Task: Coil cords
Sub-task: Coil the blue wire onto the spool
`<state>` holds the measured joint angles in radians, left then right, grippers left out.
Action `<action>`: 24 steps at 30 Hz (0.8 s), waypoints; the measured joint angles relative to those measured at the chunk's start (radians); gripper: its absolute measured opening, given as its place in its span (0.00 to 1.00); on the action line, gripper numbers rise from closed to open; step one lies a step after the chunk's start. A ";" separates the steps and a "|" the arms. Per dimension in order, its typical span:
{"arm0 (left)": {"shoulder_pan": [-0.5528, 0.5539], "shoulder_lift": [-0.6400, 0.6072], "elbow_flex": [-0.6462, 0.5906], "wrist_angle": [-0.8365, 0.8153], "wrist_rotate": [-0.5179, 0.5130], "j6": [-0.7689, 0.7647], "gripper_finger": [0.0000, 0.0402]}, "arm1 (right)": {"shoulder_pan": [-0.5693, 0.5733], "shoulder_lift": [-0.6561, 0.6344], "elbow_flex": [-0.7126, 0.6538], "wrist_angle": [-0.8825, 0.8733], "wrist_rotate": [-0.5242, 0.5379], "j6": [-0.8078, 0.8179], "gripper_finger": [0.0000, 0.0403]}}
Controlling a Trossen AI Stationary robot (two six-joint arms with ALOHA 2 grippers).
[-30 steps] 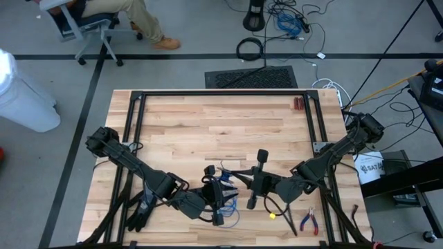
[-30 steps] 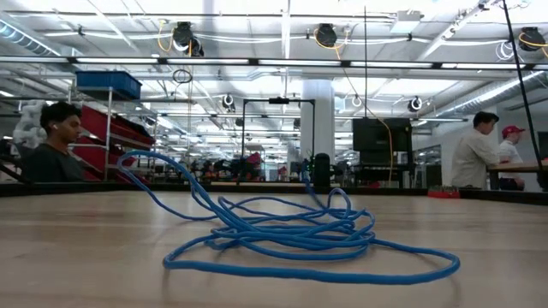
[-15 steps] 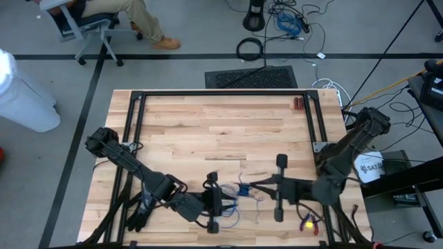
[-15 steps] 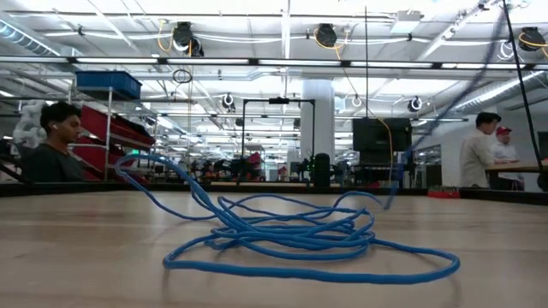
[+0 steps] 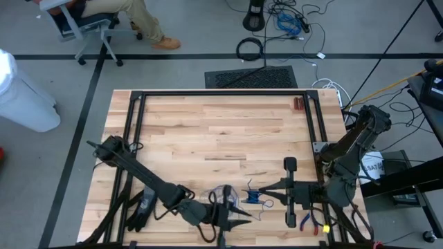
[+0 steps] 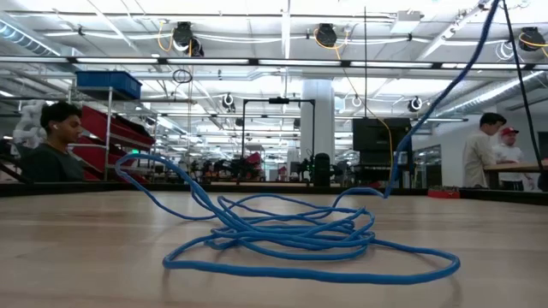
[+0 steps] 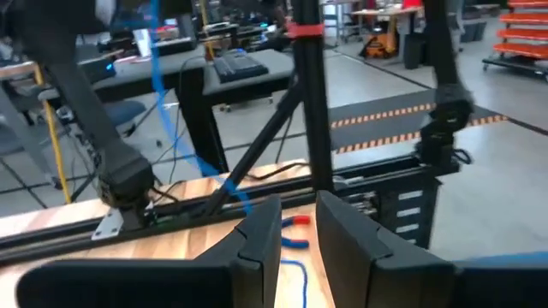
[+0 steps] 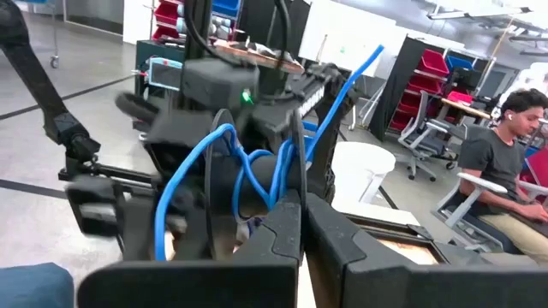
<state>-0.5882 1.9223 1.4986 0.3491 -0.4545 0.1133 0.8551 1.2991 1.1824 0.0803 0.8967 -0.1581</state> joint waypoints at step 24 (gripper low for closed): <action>0.029 0.024 0.000 0.038 0.018 -0.126 0.43 | 0.056 -0.015 0.000 0.024 0.101 -0.055 0.00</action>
<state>-0.5595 1.9461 1.4986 0.3868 -0.4370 -0.0124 0.9115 1.2839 1.1824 0.1042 0.9977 -0.2131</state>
